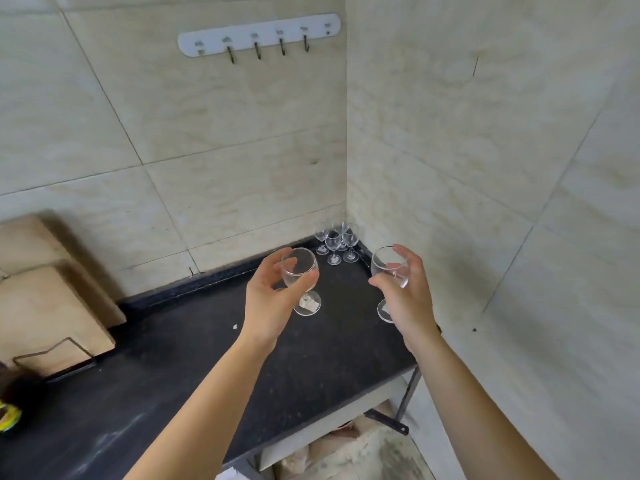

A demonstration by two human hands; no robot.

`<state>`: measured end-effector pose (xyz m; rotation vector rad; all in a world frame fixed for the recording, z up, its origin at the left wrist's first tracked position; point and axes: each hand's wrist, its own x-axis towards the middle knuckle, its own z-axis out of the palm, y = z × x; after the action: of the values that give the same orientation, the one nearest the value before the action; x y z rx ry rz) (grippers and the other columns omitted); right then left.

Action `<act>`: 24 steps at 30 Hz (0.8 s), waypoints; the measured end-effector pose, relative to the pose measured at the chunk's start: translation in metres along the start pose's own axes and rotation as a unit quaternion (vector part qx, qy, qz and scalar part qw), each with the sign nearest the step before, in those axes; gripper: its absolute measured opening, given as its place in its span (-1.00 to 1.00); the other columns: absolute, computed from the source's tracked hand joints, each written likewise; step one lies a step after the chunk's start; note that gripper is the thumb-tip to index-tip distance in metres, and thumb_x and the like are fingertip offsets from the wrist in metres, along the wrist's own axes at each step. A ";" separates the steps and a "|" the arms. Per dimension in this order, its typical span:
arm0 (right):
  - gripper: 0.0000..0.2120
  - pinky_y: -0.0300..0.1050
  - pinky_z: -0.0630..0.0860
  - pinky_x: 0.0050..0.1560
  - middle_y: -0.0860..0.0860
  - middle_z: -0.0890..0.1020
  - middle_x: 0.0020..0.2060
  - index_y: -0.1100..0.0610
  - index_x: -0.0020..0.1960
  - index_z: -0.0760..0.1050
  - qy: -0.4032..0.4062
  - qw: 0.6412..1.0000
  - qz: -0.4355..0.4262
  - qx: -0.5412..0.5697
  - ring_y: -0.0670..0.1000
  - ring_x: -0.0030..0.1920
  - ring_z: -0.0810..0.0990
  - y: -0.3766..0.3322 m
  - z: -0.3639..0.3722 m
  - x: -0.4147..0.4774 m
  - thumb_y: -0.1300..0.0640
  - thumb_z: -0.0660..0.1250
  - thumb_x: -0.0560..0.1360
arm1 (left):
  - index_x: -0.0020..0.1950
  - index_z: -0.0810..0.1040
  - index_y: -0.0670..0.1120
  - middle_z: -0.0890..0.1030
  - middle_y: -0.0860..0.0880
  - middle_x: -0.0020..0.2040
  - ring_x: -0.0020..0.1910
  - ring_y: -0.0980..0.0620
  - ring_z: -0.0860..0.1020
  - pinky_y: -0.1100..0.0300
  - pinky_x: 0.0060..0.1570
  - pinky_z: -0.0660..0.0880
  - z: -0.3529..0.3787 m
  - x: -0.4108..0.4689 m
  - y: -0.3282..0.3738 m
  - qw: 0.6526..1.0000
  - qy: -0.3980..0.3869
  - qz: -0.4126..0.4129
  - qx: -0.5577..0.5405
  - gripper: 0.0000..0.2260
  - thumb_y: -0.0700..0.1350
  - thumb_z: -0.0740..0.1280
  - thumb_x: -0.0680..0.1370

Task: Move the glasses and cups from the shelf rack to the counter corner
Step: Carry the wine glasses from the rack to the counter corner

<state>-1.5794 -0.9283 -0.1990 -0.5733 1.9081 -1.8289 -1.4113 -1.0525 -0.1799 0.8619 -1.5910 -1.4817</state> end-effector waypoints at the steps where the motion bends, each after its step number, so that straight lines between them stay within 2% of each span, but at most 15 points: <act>1: -0.43 -0.25 0.39 -0.10 -0.12 0.56 0.06 -0.29 0.28 0.39 -0.005 1.000 0.004 -0.007 -0.46 -0.09 0.50 0.001 0.000 0.020 0.05 0.44 0.34 | 0.16 0.60 0.27 0.68 0.14 0.13 0.02 0.23 0.65 0.40 -0.17 0.53 0.007 0.014 -0.004 1.000 0.005 -0.004 0.008 -0.52 0.10 0.62 0.27; 3: -0.41 -0.24 0.45 -0.12 -0.19 0.55 0.07 -0.29 0.29 0.38 -0.014 0.999 0.015 -0.026 -0.38 -0.03 0.54 0.006 0.003 0.054 0.00 0.45 0.32 | 0.20 0.58 0.23 0.65 0.16 0.17 0.01 0.25 0.65 0.39 -0.19 0.54 0.018 0.038 -0.013 1.000 0.010 -0.018 0.022 -0.53 0.03 0.62 0.34; 6: -0.44 -0.34 0.45 -0.21 -0.27 0.55 0.08 -0.30 0.24 0.35 -0.025 0.998 0.034 -0.053 -0.26 0.08 0.55 0.020 0.007 0.097 -0.05 0.52 0.34 | 0.20 0.56 0.25 0.62 0.21 0.16 -0.01 0.27 0.65 0.37 -0.18 0.55 0.030 0.077 -0.033 0.998 0.006 -0.042 0.037 -0.54 -0.02 0.61 0.38; 9: -0.47 -0.23 0.46 -0.08 -0.32 0.54 0.05 -0.31 0.16 0.34 -0.036 0.995 0.058 -0.076 -0.25 0.08 0.56 0.041 0.015 0.143 -0.12 0.54 0.30 | 0.18 0.55 0.26 0.66 0.29 0.04 -0.02 0.27 0.65 0.38 -0.19 0.54 0.041 0.120 -0.063 0.997 -0.010 -0.060 0.057 -0.55 -0.05 0.60 0.38; 13: -0.56 -0.28 0.46 -0.13 -0.33 0.60 -0.02 -0.42 0.00 0.41 -0.046 0.990 0.072 -0.112 -0.26 0.02 0.61 0.070 0.030 0.197 -0.16 0.55 0.24 | 0.33 0.53 0.11 0.58 0.01 0.23 0.13 0.12 0.62 0.38 -0.21 0.55 0.057 0.182 -0.117 0.990 -0.045 -0.104 0.090 -0.45 -0.08 0.60 0.39; 15: -0.55 -0.29 0.50 -0.15 -0.37 0.65 -0.08 -0.53 -0.05 0.46 -0.051 0.988 0.058 -0.133 -0.27 -0.05 0.65 0.086 0.038 0.223 -0.12 0.58 0.24 | 0.37 0.51 0.08 0.57 -0.02 0.26 0.17 0.12 0.59 0.35 -0.17 0.58 0.065 0.211 -0.147 0.984 -0.067 -0.125 0.110 -0.42 -0.08 0.60 0.38; 17: -0.53 -0.27 0.55 -0.13 -0.41 0.65 -0.08 -0.58 -0.05 0.46 -0.054 0.984 0.057 -0.160 -0.28 -0.08 0.67 0.103 0.045 0.248 -0.14 0.58 0.22 | 0.39 0.50 0.07 0.58 0.01 0.26 0.18 0.12 0.58 0.19 0.00 0.62 0.073 0.236 -0.174 0.977 -0.083 -0.144 0.132 -0.39 -0.06 0.60 0.37; 19: -0.53 -0.27 0.55 -0.14 -0.30 0.67 -0.02 -0.47 0.07 0.51 -0.064 0.977 0.062 -0.192 -0.23 -0.07 0.68 0.121 0.054 0.272 -0.18 0.55 0.22 | 0.41 0.50 0.07 0.60 0.06 0.23 0.17 0.13 0.58 0.10 0.09 0.61 0.079 0.258 -0.198 0.972 -0.090 -0.157 0.150 -0.38 -0.05 0.60 0.37; 20: -0.49 -0.25 0.56 -0.12 -0.21 0.67 0.04 -0.35 0.16 0.53 -0.070 0.973 0.067 -0.210 -0.18 -0.04 0.68 0.131 0.058 0.283 -0.17 0.55 0.24 | 0.41 0.50 0.06 0.62 0.09 0.20 0.16 0.13 0.59 0.11 0.08 0.61 0.082 0.267 -0.208 0.970 -0.092 -0.163 0.155 -0.38 -0.05 0.60 0.37; 22: -0.44 -0.16 0.60 -0.04 -0.05 0.64 0.14 -0.16 0.26 0.54 -0.075 0.966 0.085 -0.230 -0.06 0.03 0.67 0.152 0.066 0.304 -0.11 0.57 0.28 | 0.39 0.51 0.05 0.63 0.16 0.12 0.13 0.15 0.60 0.30 -0.08 0.59 0.088 0.285 -0.226 0.967 -0.096 -0.174 0.158 -0.40 -0.07 0.59 0.38; 24: -0.50 -0.23 0.53 -0.11 -0.06 0.65 0.10 -0.11 0.21 0.55 -0.075 0.961 0.088 -0.252 -0.04 0.03 0.66 0.169 0.073 0.320 -0.05 0.59 0.31 | 0.38 0.50 0.05 0.62 0.21 0.07 0.11 0.17 0.60 0.44 -0.24 0.52 0.095 0.299 -0.239 0.964 -0.100 -0.189 0.156 -0.41 -0.10 0.59 0.38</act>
<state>-1.8004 -1.1637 -0.3785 -0.6538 2.2417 -1.1517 -1.6414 -1.2927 -0.3916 1.2874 -1.9228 -1.6427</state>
